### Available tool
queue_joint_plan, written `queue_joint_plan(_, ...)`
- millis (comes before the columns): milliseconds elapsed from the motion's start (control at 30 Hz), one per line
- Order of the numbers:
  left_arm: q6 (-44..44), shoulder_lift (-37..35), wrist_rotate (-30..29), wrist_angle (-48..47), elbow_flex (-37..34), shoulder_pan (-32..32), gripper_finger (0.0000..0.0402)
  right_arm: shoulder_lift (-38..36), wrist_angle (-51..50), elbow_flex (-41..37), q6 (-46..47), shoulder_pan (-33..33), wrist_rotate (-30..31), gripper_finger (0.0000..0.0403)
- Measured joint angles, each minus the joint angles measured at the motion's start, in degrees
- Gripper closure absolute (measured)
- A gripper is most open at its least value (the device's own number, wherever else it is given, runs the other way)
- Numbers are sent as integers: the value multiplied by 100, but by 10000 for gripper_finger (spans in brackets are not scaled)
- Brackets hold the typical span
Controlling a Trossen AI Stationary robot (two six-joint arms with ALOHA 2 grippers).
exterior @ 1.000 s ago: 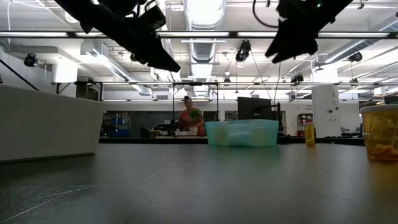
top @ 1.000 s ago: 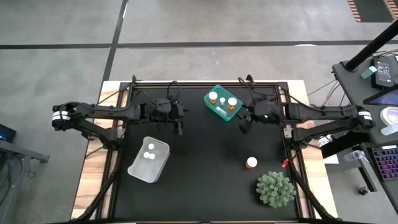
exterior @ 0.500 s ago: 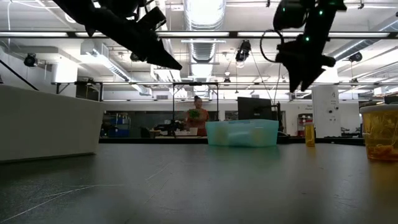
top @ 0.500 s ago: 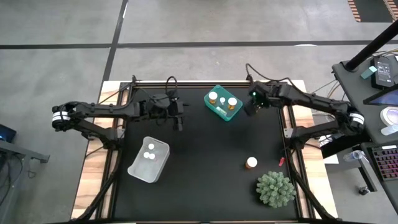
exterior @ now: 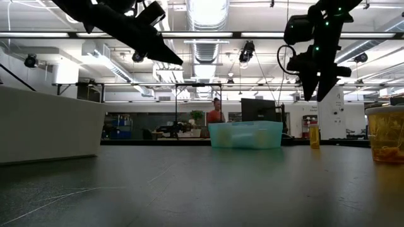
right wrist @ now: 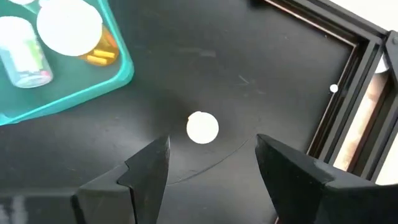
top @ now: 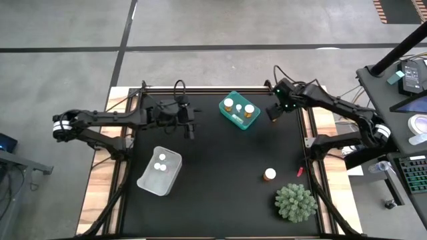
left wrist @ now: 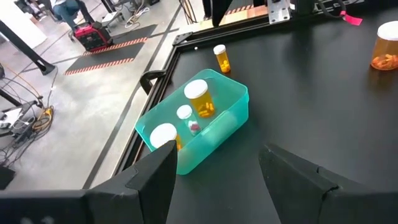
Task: Pick and place medicine bottles into bin by pill shape (circle, oval)
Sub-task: Put the orange tablet bottle into the gray bin
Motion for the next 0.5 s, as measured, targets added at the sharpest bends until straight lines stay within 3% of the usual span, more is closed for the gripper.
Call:
queue_joint_plan(300,82,-74,-2,1,-40,-2,191,382,592,-448,108,-38,0,146)
queue_joint_plan(500,118,-70,-2,3,-65,-2,191,884,907,-518,79,-48,1,149)
